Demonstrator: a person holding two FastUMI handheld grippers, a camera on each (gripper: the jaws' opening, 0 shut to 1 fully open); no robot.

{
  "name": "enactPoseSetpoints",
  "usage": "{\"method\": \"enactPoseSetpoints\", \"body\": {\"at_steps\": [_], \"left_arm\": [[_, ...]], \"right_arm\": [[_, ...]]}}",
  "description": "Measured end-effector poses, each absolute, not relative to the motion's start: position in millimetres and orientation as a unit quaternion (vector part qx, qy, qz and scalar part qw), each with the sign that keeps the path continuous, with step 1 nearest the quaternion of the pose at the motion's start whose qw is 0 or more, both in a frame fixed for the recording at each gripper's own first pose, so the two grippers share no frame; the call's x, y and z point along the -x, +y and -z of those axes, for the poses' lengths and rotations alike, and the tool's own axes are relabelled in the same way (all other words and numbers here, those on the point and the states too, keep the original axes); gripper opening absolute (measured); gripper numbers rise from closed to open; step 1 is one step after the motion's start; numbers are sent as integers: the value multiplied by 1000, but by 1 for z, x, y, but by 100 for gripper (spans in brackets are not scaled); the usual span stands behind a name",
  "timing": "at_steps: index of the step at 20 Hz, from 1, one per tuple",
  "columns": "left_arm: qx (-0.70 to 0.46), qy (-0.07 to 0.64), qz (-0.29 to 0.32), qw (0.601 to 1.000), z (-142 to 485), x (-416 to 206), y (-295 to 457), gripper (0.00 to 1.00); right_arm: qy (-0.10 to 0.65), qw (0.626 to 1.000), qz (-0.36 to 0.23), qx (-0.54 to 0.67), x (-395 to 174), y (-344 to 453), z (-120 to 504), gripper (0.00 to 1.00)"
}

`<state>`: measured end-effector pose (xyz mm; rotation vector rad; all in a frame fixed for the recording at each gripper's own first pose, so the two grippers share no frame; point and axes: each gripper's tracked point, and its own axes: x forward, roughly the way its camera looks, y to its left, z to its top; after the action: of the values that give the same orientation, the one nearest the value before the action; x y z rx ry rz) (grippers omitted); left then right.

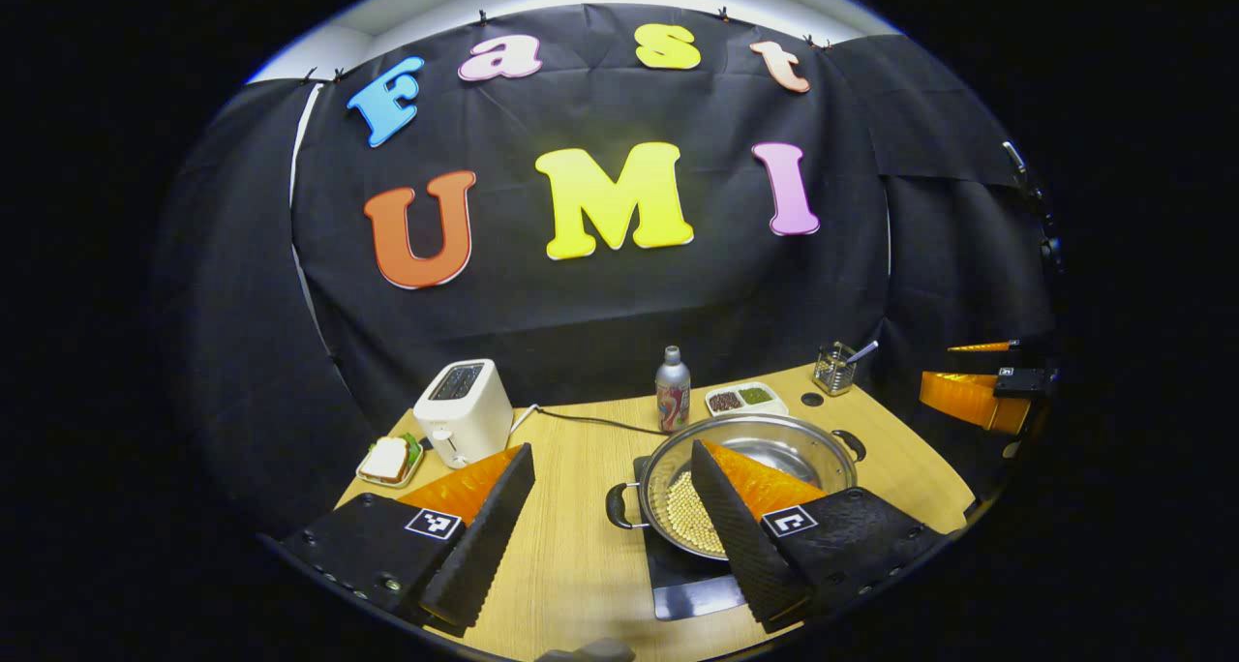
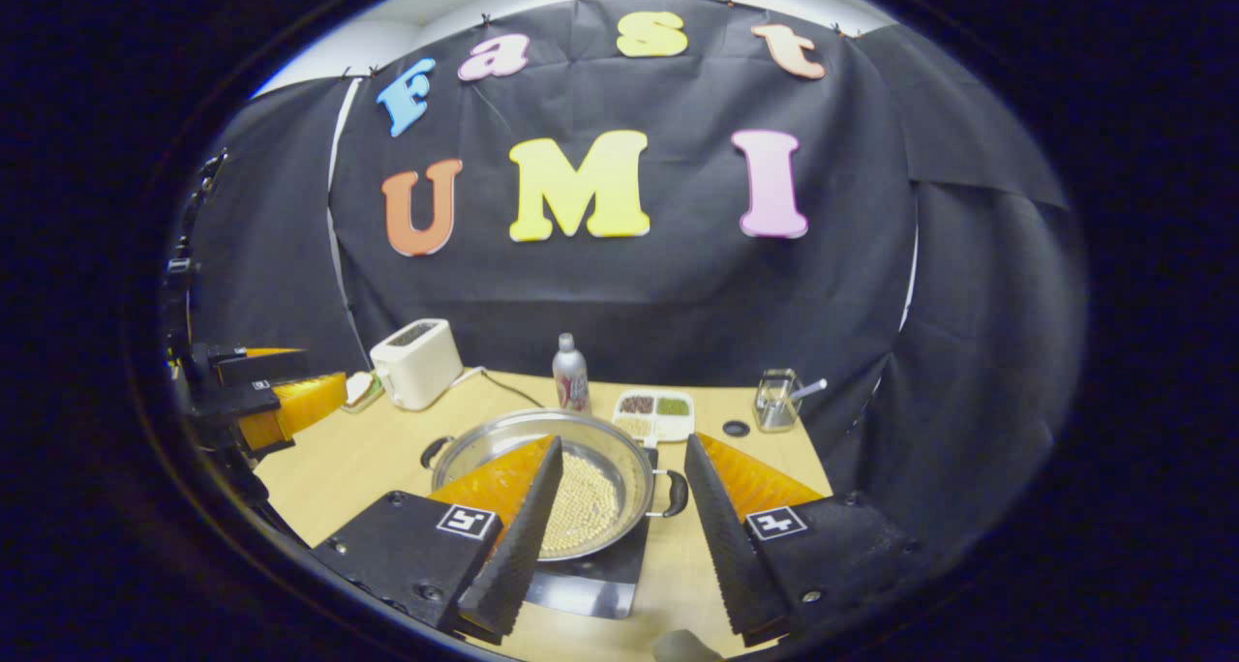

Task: First push the handle of the pot to place it horizontally, then grasp the pot with both hands and set it on the induction cooktop.

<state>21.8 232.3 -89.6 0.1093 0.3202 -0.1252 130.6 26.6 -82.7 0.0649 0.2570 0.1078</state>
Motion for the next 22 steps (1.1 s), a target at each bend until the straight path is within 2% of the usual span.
{"method": "enactPoseSetpoints", "body": {"at_steps": [1,2,4,7,11,15,19,22], "left_arm": [[-51,145,64,986,73,-17,235,96],[-45,127,66,989,57,-9,239,97],[-38,102,59,992,29,5,254,96],[-27,69,47,996,-8,30,279,96],[-12,51,27,998,-25,62,307,96],[-4,55,6,998,-24,97,321,96],[-7,41,-10,999,-35,116,314,97],[-4,34,0,999,-41,120,301,97]], "right_arm": [[109,992,-53,-36,-121,29,64,82],[95,993,-55,-39,-109,29,43,95],[62,996,-48,-46,-88,31,10,100],[19,998,-38,-52,-54,34,-30,100],[-2,998,-17,-66,-11,34,-53,100],[-10,997,-1,-72,14,18,-50,100],[-4,998,-9,-67,23,11,-40,100],[-7,998,-15,-65,24,8,-41,100]]}}
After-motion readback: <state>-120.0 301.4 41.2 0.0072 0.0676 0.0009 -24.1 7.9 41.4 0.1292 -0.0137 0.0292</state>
